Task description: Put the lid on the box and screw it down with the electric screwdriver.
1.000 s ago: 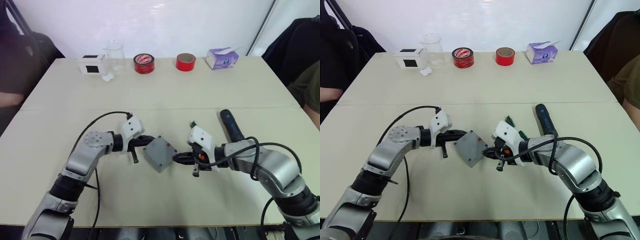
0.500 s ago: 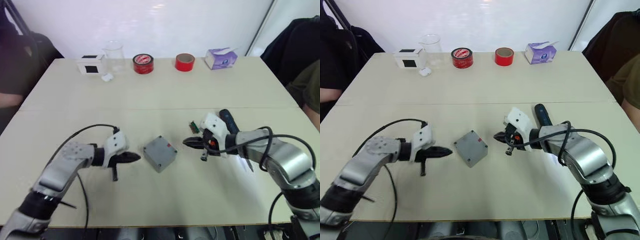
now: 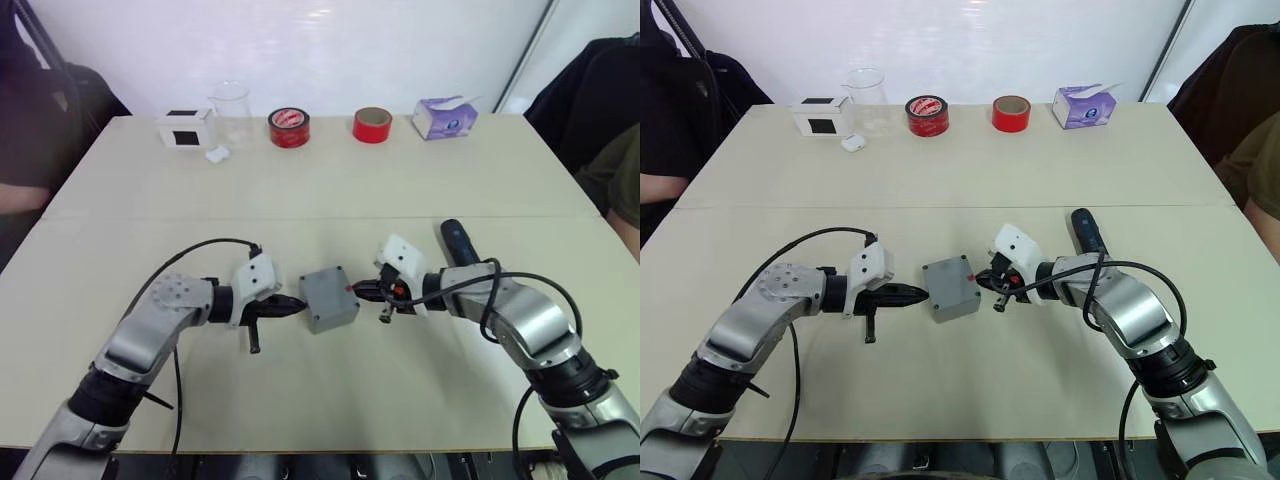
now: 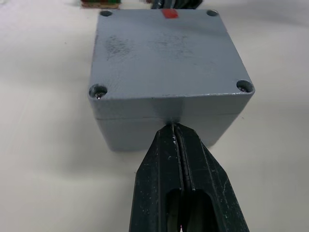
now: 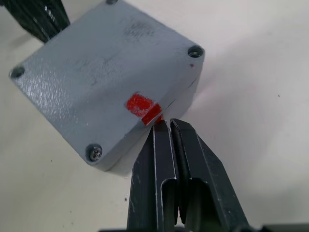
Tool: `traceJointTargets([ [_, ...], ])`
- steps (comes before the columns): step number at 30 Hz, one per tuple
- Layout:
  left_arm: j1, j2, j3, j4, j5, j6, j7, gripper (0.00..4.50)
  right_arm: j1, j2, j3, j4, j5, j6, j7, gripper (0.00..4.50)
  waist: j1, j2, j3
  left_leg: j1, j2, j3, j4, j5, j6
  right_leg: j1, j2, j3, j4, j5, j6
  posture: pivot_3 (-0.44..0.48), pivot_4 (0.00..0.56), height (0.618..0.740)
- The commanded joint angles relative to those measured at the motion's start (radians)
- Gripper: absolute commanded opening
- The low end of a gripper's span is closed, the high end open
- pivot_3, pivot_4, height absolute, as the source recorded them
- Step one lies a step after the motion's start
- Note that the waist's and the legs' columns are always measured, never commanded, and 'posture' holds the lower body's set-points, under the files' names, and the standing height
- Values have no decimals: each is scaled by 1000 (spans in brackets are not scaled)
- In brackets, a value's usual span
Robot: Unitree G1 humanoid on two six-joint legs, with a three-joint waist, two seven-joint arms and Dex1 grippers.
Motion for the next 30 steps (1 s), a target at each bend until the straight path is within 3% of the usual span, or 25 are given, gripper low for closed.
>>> traceJointTargets([
  [1,-29,-17,-14,-17,-8,-9,-10,0,11,4,-2,-83,29,-1,28,53,0,0,0,0,0,0,0,0,0,0,0,0,0,0,0,0,150,740],
  [14,8,52,46,-66,-35,11,-50,0,25,4,-78,-147,26,60,-26,53,-3,0,0,0,0,0,0,0,0,0,0,0,0,0,0,0,150,740],
  [19,15,107,159,-150,-124,78,-40,0,-22,61,-210,-44,-52,-60,-175,53,-2,0,0,0,1,0,0,0,0,0,0,0,1,0,0,0,150,740],
  [22,-8,110,186,-172,-150,105,-18,0,-36,88,-218,48,-123,-186,-219,53,0,0,0,1,1,0,0,0,0,0,0,0,1,0,0,0,150,740],
  [25,-33,112,194,-184,-161,113,-4,0,-72,114,-210,156,-139,-210,-220,777,-2,0,0,0,0,0,0,0,0,0,0,0,1,0,0,0,150,740],
  [30,-86,102,211,-197,-191,134,26,0,-128,167,-175,287,-158,-191,-220,2828,-5,0,0,0,0,1,1,0,0,0,1,1,1,0,0,0,150,740],
])
